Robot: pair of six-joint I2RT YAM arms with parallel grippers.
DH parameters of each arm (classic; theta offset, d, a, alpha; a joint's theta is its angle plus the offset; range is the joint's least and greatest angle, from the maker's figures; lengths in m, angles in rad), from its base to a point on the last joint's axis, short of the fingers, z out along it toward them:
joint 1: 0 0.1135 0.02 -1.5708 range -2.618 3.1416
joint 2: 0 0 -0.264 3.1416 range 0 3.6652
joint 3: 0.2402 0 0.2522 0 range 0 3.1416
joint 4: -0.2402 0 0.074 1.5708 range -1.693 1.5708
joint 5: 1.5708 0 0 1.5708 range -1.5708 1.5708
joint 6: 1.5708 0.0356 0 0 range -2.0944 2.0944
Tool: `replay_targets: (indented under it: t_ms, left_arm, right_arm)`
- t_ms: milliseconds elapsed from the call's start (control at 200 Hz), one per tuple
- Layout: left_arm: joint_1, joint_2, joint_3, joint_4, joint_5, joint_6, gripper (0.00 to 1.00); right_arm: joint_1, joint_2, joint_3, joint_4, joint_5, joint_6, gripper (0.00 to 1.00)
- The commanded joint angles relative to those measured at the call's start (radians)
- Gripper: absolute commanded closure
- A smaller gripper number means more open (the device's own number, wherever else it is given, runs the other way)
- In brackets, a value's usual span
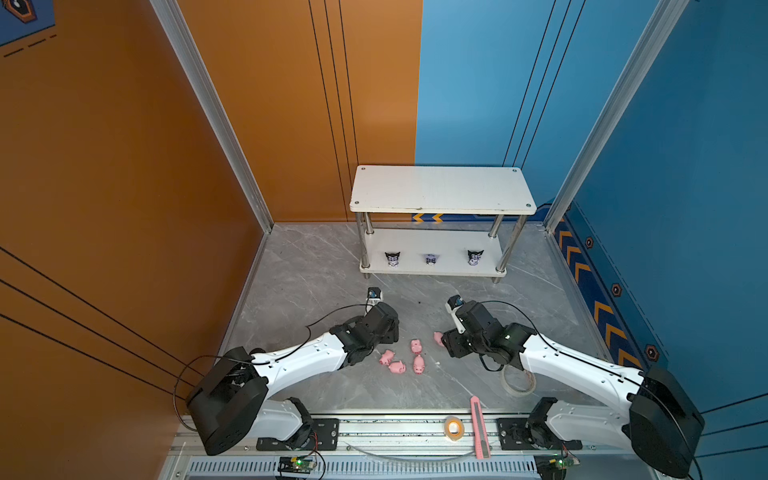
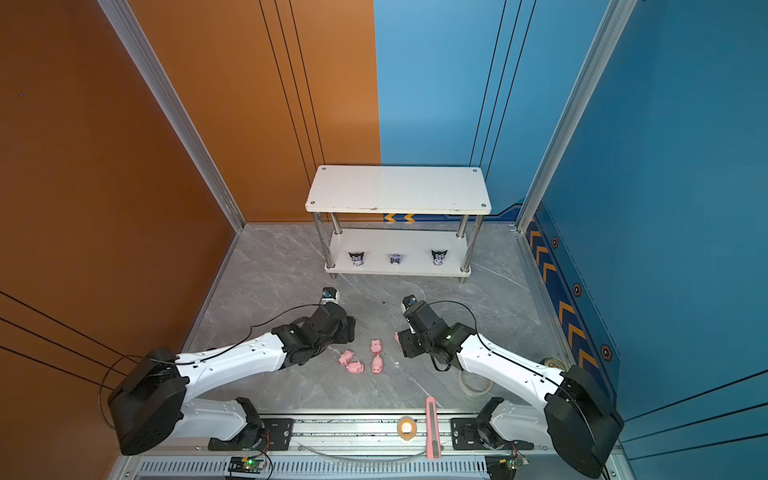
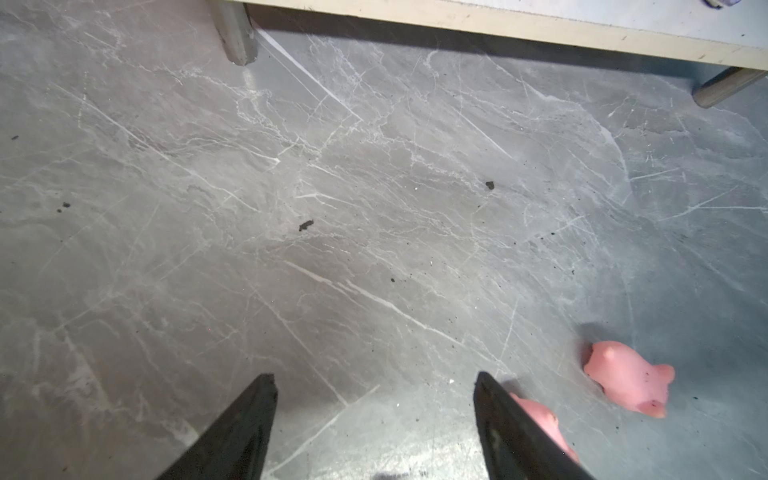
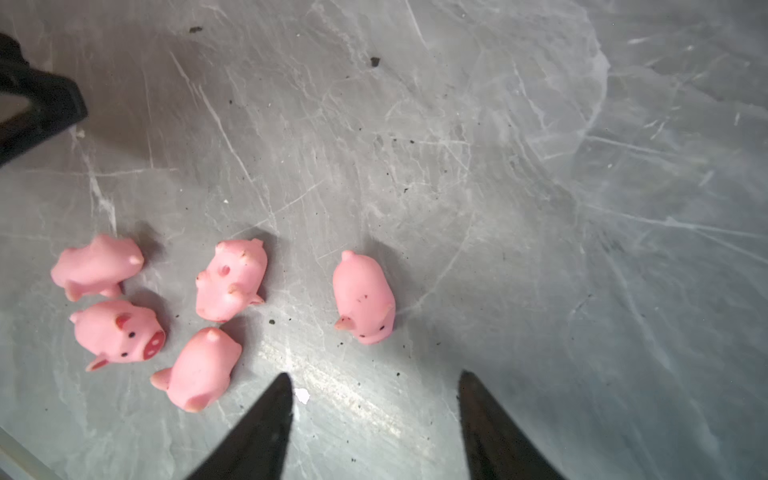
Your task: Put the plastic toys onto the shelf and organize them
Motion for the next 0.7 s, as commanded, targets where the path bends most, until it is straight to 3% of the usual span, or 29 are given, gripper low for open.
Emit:
replay_targets:
  t_ms: [0, 80, 245, 536, 696]
  left_arm:
    - [0.011, -0.016, 0.021, -0.031, -0.009, 0.015, 0.23]
    - [0.012, -0.03, 0.013, -0.039, -0.01, 0.012, 0.23]
    - [0.013, -0.054, 0.001, -0.045, -0.012, 0.009, 0.23]
    - [0.025, -0.082, -0.024, -0.046, -0.014, 0.006, 0.23]
    - [0.034, -0.083, -0.028, -0.041, -0.007, 0.009, 0.23]
  right_arm:
    - [0.015, 0.025, 0.002, -0.031, 0.033, -0.043, 0.23]
    - [0.027, 0.065, 0.014, -0.025, 0.036, -0.05, 0.22]
    - [0.039, 0.158, 0.044, 0.006, 0.034, -0.064, 0.35]
    - [0.033, 0.267, 0.074, 0.076, 0.051, -0.072, 0.33]
    - [0.022, 0.301, 0.083, 0.119, 0.041, -0.057, 0.5]
